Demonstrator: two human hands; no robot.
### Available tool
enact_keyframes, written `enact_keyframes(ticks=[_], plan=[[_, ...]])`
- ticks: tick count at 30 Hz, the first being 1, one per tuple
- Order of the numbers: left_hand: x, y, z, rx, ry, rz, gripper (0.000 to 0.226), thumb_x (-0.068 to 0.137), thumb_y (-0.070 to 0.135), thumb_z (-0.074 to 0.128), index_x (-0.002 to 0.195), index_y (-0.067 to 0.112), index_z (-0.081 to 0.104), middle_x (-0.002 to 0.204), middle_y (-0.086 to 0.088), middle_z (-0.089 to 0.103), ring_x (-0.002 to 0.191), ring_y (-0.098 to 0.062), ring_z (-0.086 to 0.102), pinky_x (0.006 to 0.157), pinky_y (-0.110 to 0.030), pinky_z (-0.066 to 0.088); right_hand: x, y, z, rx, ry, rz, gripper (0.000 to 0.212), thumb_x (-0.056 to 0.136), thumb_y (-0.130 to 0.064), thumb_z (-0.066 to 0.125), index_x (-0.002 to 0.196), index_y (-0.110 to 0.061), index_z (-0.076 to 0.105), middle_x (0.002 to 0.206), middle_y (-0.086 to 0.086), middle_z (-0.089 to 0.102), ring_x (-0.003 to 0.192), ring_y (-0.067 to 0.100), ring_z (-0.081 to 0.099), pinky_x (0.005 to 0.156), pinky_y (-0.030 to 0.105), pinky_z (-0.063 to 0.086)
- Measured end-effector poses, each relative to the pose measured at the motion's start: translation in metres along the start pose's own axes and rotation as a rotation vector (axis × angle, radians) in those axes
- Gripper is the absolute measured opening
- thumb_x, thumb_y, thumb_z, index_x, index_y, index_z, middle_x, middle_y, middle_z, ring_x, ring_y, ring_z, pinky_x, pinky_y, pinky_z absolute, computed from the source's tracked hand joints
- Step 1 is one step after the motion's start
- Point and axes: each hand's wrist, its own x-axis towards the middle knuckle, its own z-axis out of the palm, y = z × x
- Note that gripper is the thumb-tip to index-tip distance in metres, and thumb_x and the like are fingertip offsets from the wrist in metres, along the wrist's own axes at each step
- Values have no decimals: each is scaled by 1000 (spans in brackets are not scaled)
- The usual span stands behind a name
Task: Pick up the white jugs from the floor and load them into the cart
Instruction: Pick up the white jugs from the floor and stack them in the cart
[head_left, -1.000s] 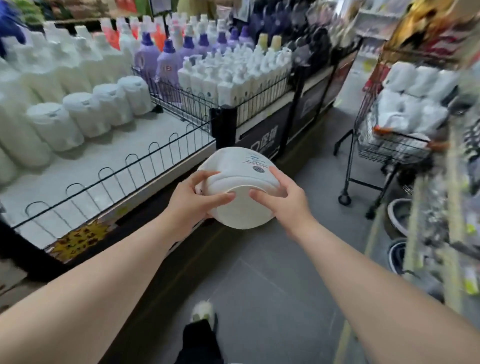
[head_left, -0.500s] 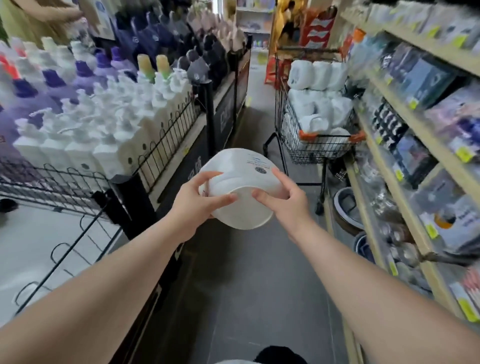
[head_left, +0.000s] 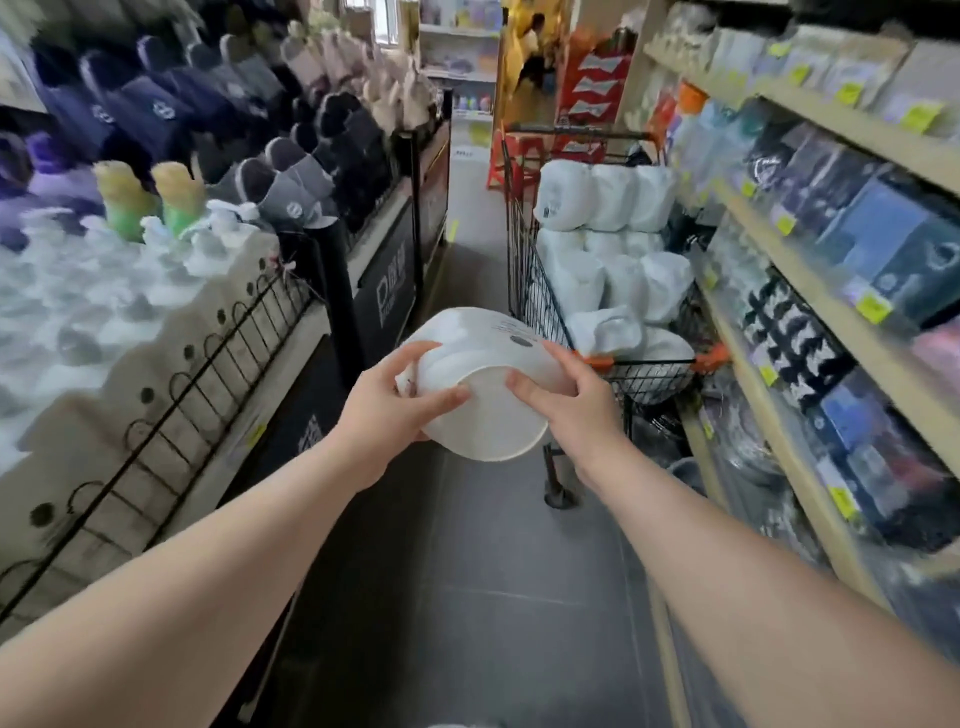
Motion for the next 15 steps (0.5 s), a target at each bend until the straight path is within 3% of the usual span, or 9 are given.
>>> enact_keyframes(ticks=[5, 11, 15], plan=[[112, 6, 7, 3, -7, 1, 45, 67, 30, 88, 96, 55, 64, 120, -3, 63, 101, -24, 68, 75, -43, 61, 109, -5, 4, -24, 24, 13, 78, 69, -41, 85, 138, -29, 51, 135, -6, 54, 122, 11, 53, 106, 33, 43], [265, 8, 10, 63, -107, 41, 44, 71, 27, 86, 96, 54, 61, 112, -1, 65, 97, -20, 68, 78, -41, 61, 240, 0, 22, -29, 183, 20, 75, 71, -40, 83, 138, -28, 51, 135, -8, 51, 124, 8, 49, 106, 28, 41], [371, 15, 16, 115, -208, 63, 45, 65, 36, 86, 99, 55, 63, 107, 2, 66, 98, -22, 68, 80, -45, 59, 319, -2, 30, -23, 316, 51, 78, 72, -43, 81, 140, -27, 48, 138, -6, 52, 126, 11, 49, 108, 36, 43]])
